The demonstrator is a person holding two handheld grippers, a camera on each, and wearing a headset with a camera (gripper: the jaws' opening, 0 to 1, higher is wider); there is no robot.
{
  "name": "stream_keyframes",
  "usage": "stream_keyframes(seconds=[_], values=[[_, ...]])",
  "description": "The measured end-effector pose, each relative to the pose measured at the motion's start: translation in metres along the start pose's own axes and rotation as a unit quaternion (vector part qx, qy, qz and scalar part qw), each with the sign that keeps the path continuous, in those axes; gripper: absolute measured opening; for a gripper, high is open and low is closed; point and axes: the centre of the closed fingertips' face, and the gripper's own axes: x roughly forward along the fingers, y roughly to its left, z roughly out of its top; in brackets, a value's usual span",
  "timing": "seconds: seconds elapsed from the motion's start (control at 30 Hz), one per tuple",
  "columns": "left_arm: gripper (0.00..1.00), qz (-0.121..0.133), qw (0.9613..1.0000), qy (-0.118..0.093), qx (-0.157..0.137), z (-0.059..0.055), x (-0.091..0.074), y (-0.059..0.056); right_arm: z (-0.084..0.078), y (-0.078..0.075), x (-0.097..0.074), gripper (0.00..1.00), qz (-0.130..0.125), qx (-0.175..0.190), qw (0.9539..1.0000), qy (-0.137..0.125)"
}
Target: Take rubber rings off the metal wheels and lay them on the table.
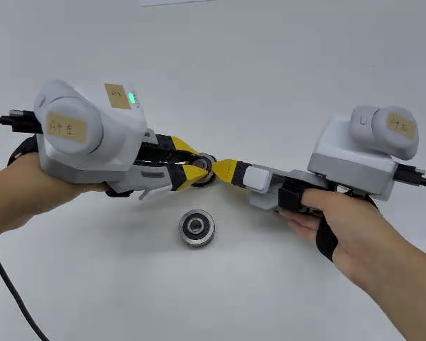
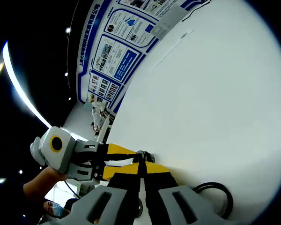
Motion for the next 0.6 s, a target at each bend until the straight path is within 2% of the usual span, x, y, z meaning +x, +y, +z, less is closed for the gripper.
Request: stream_keyframes(seconds=[0.33,0.43,0.6], values=[[0.13,0.000,1.0000,0.000,0.000,0.0004,0.0002,0.0004,0.0024,-0.0016,0.0013,0.02,-0.013,-0.012,0.9998,0.003],[0.13,0.000,1.0000,0.000,0.000,0.0004,0.0004,0.0006,0.0032,-0.0016,0.0010,0.01,-0.019,-0.043,0.9989,0.003],[0.13,0.000,1.0000,-0.001,0.000,0.0006,0.0006,0.0008,0.0048,0.0005,0.0005,0.00,-0.023,-0.047,0.9986,-0.005]])
